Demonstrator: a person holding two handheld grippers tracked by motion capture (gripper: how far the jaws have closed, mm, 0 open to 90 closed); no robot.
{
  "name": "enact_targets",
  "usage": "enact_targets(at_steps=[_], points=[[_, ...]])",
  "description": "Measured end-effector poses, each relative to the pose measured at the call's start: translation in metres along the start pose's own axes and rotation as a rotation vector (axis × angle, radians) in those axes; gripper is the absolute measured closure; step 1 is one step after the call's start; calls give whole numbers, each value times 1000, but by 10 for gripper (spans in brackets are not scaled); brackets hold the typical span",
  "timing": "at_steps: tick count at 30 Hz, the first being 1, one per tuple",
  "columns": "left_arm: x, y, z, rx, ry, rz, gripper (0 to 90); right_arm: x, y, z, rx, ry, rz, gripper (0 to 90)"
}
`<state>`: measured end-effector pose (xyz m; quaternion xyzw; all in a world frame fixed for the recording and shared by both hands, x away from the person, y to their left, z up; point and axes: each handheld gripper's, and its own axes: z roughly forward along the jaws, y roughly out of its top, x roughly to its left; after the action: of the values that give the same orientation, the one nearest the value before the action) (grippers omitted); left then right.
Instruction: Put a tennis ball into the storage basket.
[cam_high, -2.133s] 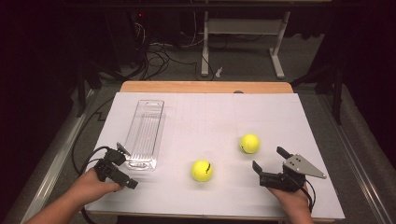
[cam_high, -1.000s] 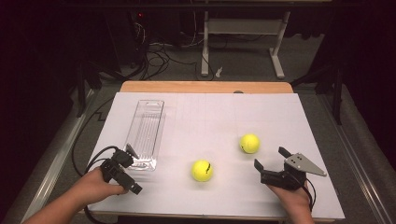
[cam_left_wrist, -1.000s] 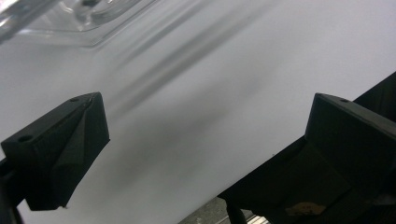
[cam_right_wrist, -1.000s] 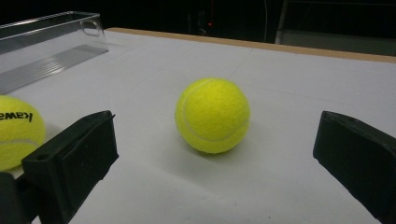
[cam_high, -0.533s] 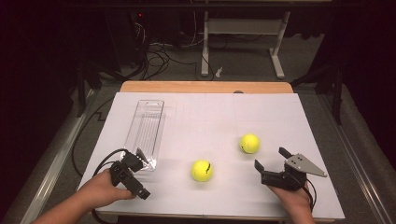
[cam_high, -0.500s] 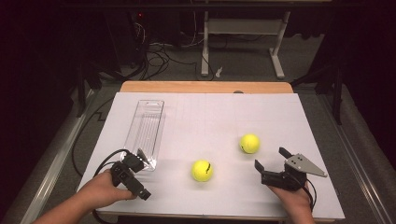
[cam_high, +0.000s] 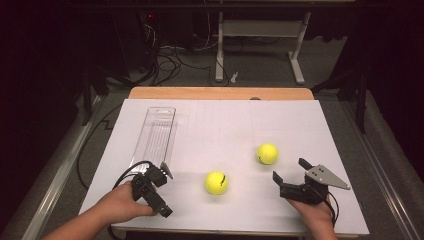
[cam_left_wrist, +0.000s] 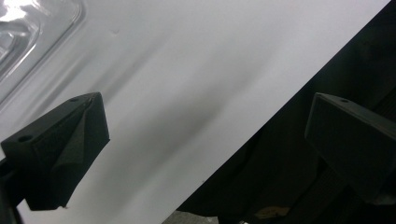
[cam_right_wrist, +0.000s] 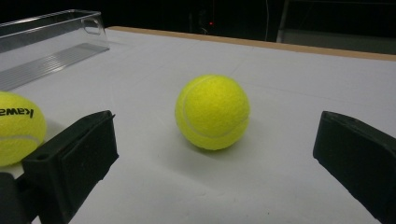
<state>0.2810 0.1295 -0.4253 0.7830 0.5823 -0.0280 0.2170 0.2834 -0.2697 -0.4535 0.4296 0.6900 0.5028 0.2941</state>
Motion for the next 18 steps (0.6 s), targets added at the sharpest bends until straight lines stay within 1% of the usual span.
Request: enact_targets(at_steps=[3, 11, 18], points=[[-3, 2, 0, -1, -4, 5, 6, 0, 0, -1, -7, 7, 2, 2], [-16, 5, 2, 22, -7, 42, 6, -1, 0, -1, -10, 9, 5, 2], [-28, 9, 3, 35, -25, 58, 6, -1, 0, -2, -14, 10, 5, 2]])
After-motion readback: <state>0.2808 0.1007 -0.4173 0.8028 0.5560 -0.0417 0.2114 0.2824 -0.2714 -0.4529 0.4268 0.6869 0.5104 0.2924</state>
